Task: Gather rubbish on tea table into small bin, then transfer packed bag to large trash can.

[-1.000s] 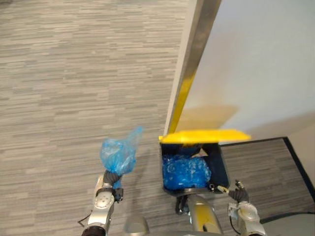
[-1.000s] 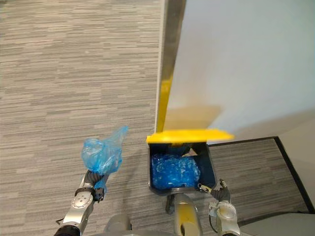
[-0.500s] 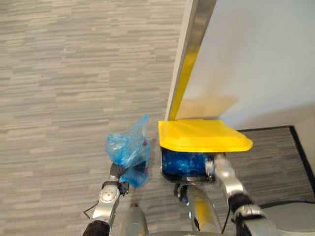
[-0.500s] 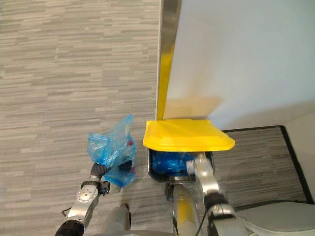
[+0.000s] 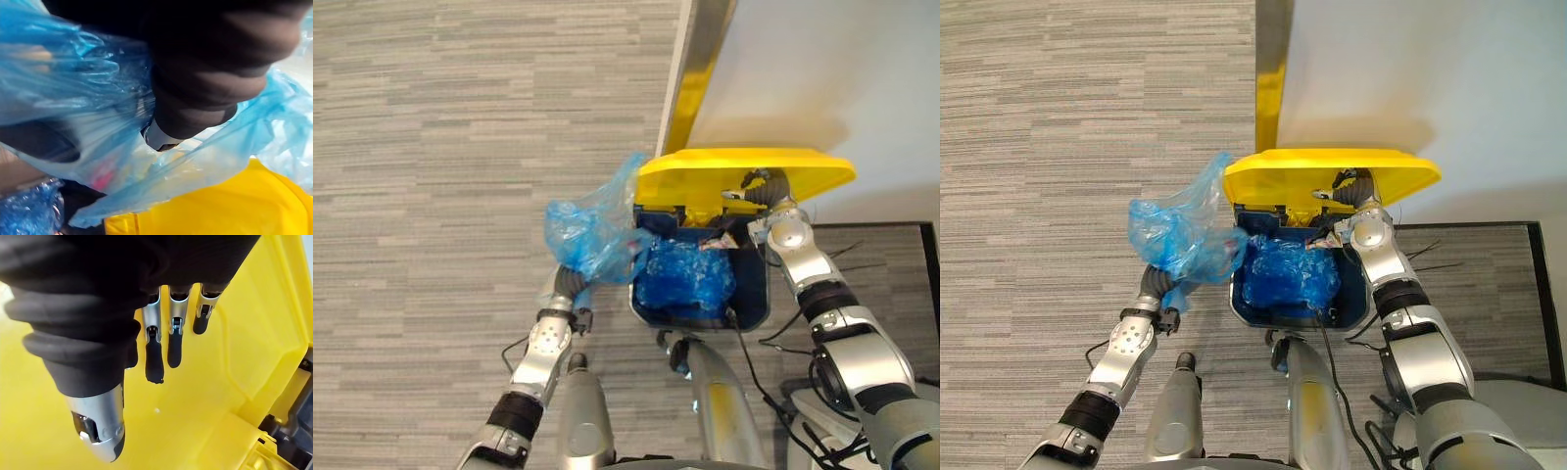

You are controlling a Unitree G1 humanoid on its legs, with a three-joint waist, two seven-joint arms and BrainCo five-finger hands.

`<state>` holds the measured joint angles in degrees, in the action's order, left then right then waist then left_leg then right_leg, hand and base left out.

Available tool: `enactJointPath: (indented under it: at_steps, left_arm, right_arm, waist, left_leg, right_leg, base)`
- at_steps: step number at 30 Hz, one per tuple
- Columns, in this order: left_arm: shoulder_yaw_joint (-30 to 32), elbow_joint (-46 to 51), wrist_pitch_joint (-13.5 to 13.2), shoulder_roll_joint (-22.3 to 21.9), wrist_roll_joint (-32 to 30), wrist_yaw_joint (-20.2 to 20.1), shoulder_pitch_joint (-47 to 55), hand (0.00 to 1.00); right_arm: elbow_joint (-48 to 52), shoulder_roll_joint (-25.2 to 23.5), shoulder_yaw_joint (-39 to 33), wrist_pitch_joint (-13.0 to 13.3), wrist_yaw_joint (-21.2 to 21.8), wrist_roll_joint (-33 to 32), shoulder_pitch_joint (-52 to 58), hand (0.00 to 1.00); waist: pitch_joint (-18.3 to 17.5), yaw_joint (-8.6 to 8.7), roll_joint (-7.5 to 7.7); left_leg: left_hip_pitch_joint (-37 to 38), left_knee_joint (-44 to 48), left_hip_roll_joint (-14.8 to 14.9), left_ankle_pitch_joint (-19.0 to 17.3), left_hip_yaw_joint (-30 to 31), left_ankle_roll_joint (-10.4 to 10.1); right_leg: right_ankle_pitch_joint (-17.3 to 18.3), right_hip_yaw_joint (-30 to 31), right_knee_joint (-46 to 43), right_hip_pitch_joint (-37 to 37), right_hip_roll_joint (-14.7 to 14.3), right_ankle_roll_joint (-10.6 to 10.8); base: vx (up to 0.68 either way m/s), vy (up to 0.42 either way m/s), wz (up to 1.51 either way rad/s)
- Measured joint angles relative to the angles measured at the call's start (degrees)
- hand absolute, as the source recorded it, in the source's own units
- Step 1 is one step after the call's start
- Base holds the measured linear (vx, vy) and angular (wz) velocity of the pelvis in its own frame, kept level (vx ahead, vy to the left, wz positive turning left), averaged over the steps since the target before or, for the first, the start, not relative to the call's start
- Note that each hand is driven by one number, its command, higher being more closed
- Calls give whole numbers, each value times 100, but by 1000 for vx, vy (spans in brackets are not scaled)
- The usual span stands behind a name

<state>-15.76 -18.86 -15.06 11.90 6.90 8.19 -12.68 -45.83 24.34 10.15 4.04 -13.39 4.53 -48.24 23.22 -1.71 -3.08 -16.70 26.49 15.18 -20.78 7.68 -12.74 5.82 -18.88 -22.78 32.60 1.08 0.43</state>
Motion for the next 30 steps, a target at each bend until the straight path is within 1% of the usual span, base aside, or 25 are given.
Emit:
enactJointPath:
  at_steps: [1,3,4,6,9,10,11,12,14,16,17,18,20,22,23,24,25,26,27,30]
  left_arm:
    - [-186,171,-40,0,45,-69,-57,100]
    - [-575,362,-62,-39,159,-117,-216,100]
    - [-859,406,-67,-63,249,-202,-394,100]
    - [-1302,410,-69,-170,284,-245,-794,100]
    - [-1688,358,-89,-435,363,-275,-1419,100]
    - [-1729,314,-94,-491,364,-272,-1528,100]
    - [-1810,129,-106,-605,348,-258,-1773,100]
    - [-1849,-173,-103,-763,330,-175,-2033,100]
    - [-1849,-426,-102,-867,292,-139,-2181,100]
    - [-1841,-949,-91,-936,128,-33,-2453,100]
    - [-1830,-1302,-51,-945,72,8,-2642,100]
    - [-1828,-1493,-18,-948,28,57,-2752,100]
    - [-1713,-2215,111,-1008,-175,126,-3096,100]
    - [-1534,-2651,181,-1064,-365,212,-3219,100]
    - [-1462,-2853,208,-1073,-429,223,-3267,100]
    - [-1328,-3219,293,-1070,-666,231,-3368,100]
    - [-1305,-3328,337,-1071,-774,239,-3389,100]
    - [-1213,-3504,362,-1072,-862,260,-3423,100]
    - [-1087,-3690,402,-1075,-1014,319,-3473,0]
    - [-731,-3873,554,-1084,-1246,438,-3538,0]
  right_arm:
    - [0,5,82,-5,-3,0,-100,0]
    - [1,64,270,-7,3,0,-189,0]
    - [1,104,393,-7,13,0,-214,0]
    - [3,99,469,-10,57,0,-298,0]
    - [6,94,777,-17,121,2,-680,0]
    - [6,90,857,-17,128,3,-765,0]
    - [36,89,942,-17,136,3,-893,0]
    - [161,86,994,-16,140,3,-983,0]
    - [274,82,1070,-11,154,3,-1067,0]
    - [421,67,1169,-4,222,4,-1232,0]
    - [456,64,1259,20,232,1,-1364,0]
    - [456,63,1283,30,233,1,-1425,0]
    - [456,66,1284,69,234,-4,-1578,0]
    - [456,67,1288,85,233,-9,-1642,0]
    - [460,68,1292,91,233,-19,-1671,0]
    - [527,70,1294,116,231,-91,-1688,0]
    - [587,71,1303,120,230,-143,-1688,0]
    - [696,76,1309,132,228,-182,-1688,0]
    - [810,85,1322,196,219,-218,-1691,0]
    - [1095,62,1517,237,184,-230,-1690,0]
  waist:
    - [65,74,8]
    - [94,91,4]
    - [95,98,5]
    - [145,119,2]
    - [333,214,2]
    - [377,233,2]
    - [454,257,3]
    - [517,270,5]
    - [529,282,4]
    - [554,339,17]
    - [570,394,17]
    - [609,411,28]
    - [653,445,31]
    - [664,487,48]
    - [679,504,74]
    - [694,559,97]
    - [699,574,105]
    - [711,592,126]
    - [718,607,139]
    - [761,606,215]
  left_leg:
    - [-25,30,1,-1,-2,0]
    - [-56,78,7,-5,-14,0]
    - [-70,115,11,-6,-17,0]
    - [-98,221,19,-11,-32,6]
    - [-126,314,14,-44,-53,26]
    - [-139,351,14,-48,-63,30]
    - [-148,380,16,-54,-76,42]
    - [-163,393,19,-57,-113,49]
    - [-199,395,21,-67,-186,70]
    - [-306,421,21,-69,-306,75]
    - [-403,467,22,-72,-348,80]
    - [-419,477,23,-73,-382,83]
    - [-570,516,37,-81,-516,98]
    - [-700,571,41,-84,-596,98]
    - [-761,587,42,-84,-632,98]
    - [-901,650,61,-92,-639,105]
    - [-961,676,71,-106,-639,101]
    - [-1045,719,76,-119,-651,105]
    - [-1140,790,75,-145,-666,103]
    - [-1400,909,90,-186,-749,100]
  right_leg:
    - [-10,-3,7,-1,2,-7]
    - [-18,-9,17,-1,2,-15]
    - [-20,-11,15,-9,1,-15]
    - [-37,-13,-2,-39,4,5]
    - [-58,3,8,-43,8,45]
    - [-65,7,12,-40,5,51]
    - [-81,24,13,-32,-2,74]
    - [-98,81,22,5,-23,98]
    - [-104,219,16,98,-74,105]
    - [-186,367,62,266,-129,96]
    - [-245,427,106,353,-160,95]
    - [-269,470,123,381,-180,111]
    - [-415,551,213,545,-219,113]
    - [-464,614,232,700,-242,117]
    - [-504,639,261,763,-250,79]
    - [-568,649,345,840,-281,77]
    - [-593,651,374,877,-295,95]
    - [-640,660,410,942,-304,53]
    - [-668,679,413,1062,-304,32]
    - [-733,756,411,1323,-304,53]
  base:
    - [0,0,0]
    - [0,0,0]
    - [0,0,0]
    - [-11,-4,2]
    - [-68,-11,-1]
    - [-85,-21,-5]
    - [-94,-32,-11]
    - [-75,-27,-14]
    - [-53,-31,-18]
    - [-41,-29,-27]
    - [-20,-5,-28]
    - [-18,1,-33]
    - [-11,7,-29]
    - [0,4,-23]
    - [13,3,-21]
    - [14,5,-14]
    - [7,6,-13]
    - [6,17,-12]
    - [11,19,-14]
    - [14,15,-14]
